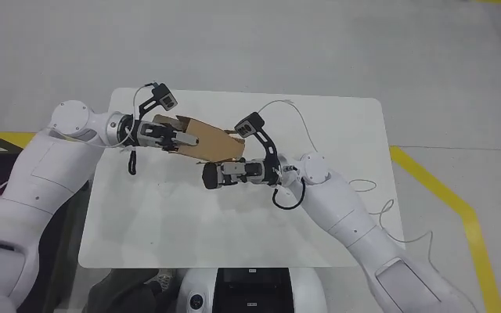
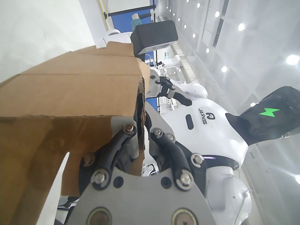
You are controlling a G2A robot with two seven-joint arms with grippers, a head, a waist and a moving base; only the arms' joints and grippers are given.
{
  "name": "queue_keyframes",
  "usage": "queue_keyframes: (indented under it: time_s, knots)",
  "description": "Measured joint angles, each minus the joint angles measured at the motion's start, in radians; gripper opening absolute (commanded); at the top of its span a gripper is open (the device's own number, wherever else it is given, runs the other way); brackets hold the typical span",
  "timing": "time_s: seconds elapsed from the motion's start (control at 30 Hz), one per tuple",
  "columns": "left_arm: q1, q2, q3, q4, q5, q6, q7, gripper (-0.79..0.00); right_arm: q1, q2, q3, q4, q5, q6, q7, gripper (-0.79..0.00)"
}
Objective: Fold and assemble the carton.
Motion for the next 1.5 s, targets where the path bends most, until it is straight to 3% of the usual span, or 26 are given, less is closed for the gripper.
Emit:
queue_keyframes:
  time_s: [0.2,0.37,0.77,1.0,1.17,1.5]
  knots:
    - [0.008,-0.006,-0.025,0.020,-0.004,0.017,-0.021,-0.785,-0.026,0.009,0.033,-0.011,-0.017,-0.007,0.009,0.000]
    - [0.004,-0.011,-0.047,0.045,-0.031,0.051,-0.037,-0.785,-0.084,0.043,0.108,-0.076,-0.088,0.016,0.017,0.000]
    - [0.008,0.000,-0.057,-0.023,-0.142,0.155,-0.036,-0.785,-0.274,0.125,0.315,-0.240,-0.372,0.173,-0.167,0.000]
    - [0.006,0.010,-0.017,-0.112,-0.158,0.187,-0.036,-0.785,-0.296,0.136,0.315,-0.259,-0.473,0.229,-0.228,0.000]
    - [-0.007,0.012,0.023,-0.151,-0.174,0.199,-0.036,-0.785,-0.305,0.137,0.304,-0.265,-0.465,0.220,-0.235,0.000]
    - [-0.050,0.005,0.101,-0.151,-0.182,0.207,-0.036,-0.785,-0.291,0.136,0.271,-0.272,-0.441,0.196,-0.220,0.000]
